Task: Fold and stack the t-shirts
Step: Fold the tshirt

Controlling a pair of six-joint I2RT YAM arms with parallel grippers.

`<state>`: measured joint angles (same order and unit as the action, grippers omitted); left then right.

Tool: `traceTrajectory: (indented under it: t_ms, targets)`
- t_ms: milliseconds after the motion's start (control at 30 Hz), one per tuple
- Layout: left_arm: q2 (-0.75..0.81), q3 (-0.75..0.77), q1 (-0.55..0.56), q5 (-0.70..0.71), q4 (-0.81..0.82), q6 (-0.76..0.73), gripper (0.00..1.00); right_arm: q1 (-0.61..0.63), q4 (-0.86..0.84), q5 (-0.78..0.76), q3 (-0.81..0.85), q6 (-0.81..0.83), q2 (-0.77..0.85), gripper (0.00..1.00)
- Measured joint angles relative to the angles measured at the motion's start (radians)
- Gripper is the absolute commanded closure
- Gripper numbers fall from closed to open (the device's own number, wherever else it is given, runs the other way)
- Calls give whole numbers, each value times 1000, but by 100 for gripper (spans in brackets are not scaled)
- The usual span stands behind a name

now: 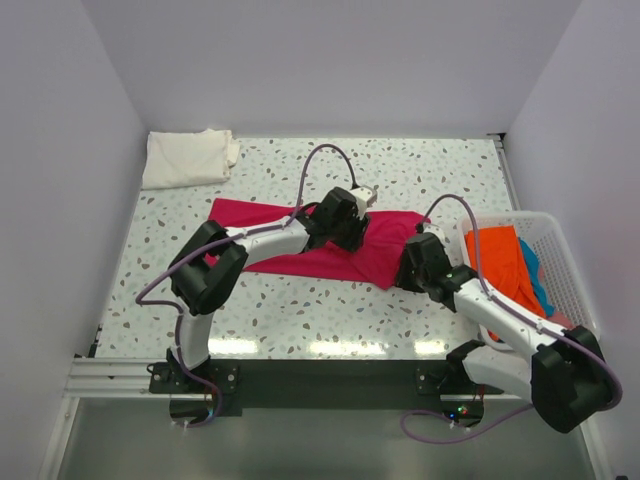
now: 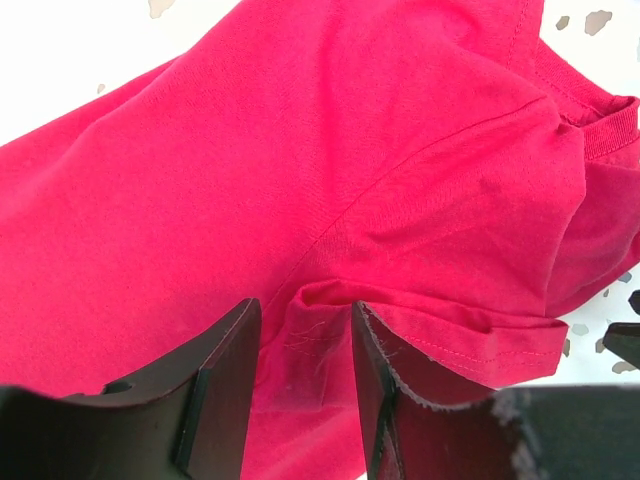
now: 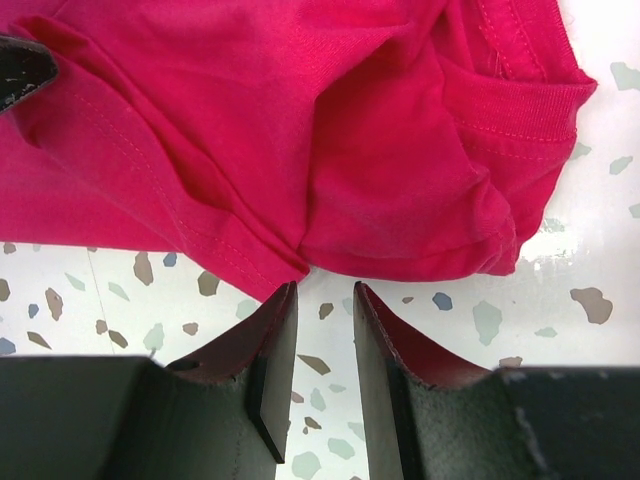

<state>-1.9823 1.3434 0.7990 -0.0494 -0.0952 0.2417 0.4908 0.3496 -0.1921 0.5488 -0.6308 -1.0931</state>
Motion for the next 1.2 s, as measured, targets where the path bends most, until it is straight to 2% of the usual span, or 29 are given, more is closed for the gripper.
traceTrajectory:
  t_ms: [133,333,433,567,1100,1167,1200]
  targets:
    - [0,0,0,-2,3,0,59,0,-23,0,-1,-3,-21,67]
    - [0,-19,0,-6,10,0,73,0,-51,4,-2,-10,-55,67]
    - [0,-26,0,-8,13,0,84,0,-65,8,-2,-15,-73,67]
    - [0,-37,0,-10,20,1,91,0,-82,16,-2,-20,-86,67]
    - [42,-114,0,6,50,13,95,0,-137,61,-17,-47,-127,68]
    - [45,-115,0,7,55,17,95,0,-142,66,-21,-51,-127,70]
    - [47,-115,0,9,56,20,95,0,-142,72,-24,-52,-127,74]
